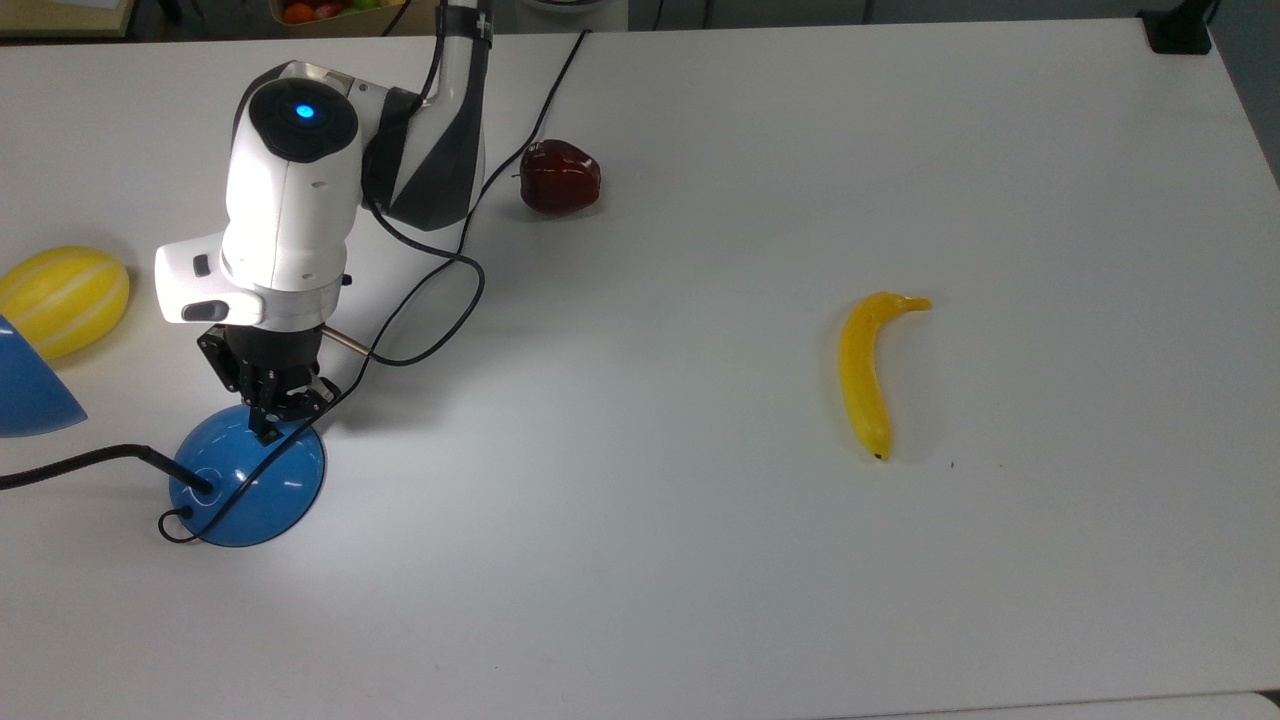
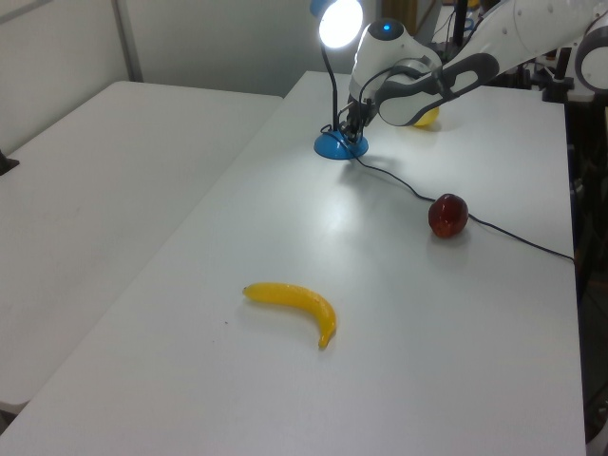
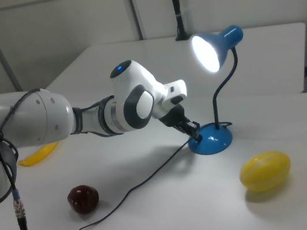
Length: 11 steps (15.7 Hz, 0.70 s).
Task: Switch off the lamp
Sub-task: 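Press the switch on the blue lamp base with the gripper fingertips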
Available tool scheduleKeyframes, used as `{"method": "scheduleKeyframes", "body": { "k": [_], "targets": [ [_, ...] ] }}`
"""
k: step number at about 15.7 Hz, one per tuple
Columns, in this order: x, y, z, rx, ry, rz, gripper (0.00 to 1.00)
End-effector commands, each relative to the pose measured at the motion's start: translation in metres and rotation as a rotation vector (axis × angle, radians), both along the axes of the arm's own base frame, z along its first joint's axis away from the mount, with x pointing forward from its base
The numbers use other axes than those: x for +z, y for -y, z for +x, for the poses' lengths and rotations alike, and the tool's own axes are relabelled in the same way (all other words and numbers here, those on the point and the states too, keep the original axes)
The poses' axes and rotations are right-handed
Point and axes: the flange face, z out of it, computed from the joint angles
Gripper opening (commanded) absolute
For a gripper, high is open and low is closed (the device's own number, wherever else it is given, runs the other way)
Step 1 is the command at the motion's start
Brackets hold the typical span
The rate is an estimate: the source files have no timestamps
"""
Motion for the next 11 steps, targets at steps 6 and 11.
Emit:
{"method": "scheduleKeyframes", "body": {
  "k": [6, 11],
  "targets": [
    [-0.060, -0.028, -0.015, 0.067, -0.118, -0.036, 0.00],
    [-0.068, -0.037, -0.018, 0.077, -0.136, -0.032, 0.00]
  ]
}}
